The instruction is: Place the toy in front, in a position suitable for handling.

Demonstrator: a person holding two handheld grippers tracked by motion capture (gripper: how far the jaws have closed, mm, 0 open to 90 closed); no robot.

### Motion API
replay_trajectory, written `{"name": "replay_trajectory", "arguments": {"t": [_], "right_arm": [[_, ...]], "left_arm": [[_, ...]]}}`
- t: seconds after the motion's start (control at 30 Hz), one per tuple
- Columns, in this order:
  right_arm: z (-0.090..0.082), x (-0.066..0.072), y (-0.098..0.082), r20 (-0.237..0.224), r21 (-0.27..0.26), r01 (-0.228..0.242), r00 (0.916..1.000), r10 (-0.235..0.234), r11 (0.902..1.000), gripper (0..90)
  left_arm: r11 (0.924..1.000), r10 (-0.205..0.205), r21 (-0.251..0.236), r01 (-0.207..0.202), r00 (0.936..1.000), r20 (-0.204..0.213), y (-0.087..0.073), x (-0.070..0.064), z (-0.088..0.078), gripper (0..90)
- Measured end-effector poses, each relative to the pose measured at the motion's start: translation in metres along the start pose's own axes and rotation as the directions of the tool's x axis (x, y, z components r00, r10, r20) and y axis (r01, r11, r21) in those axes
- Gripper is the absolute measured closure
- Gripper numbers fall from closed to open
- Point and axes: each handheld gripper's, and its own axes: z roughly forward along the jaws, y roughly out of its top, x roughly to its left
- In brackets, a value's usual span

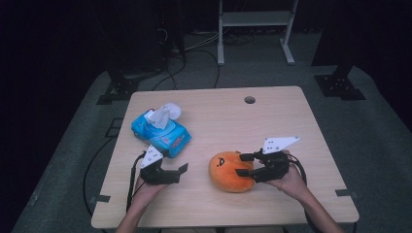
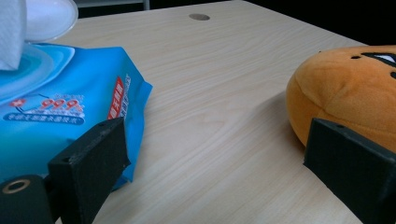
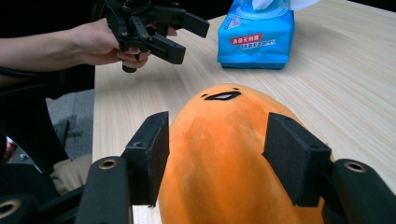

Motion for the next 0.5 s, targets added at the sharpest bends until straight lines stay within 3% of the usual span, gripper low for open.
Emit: {"name": "replay_trajectory", "arguments": {"t": [0.17, 0.5], "right_arm": [[0.000, 0.000, -0.005, 0.013, 0.001, 0.002, 0.9999, -0.002, 1.0000, 38.6], [0.008, 0.002, -0.012, 0.009, 0.028, 0.013, 0.9999, -0.014, 0.9995, 37.4]], "left_arm": [[0.9998, 0.011, -0.014, -0.012, 0.9998, -0.018, 0.008, 0.006, -0.002, 7.0], [0.9981, 0.011, -0.060, -0.016, 0.9962, -0.086, 0.040, 0.036, -0.003, 11.8]]}}
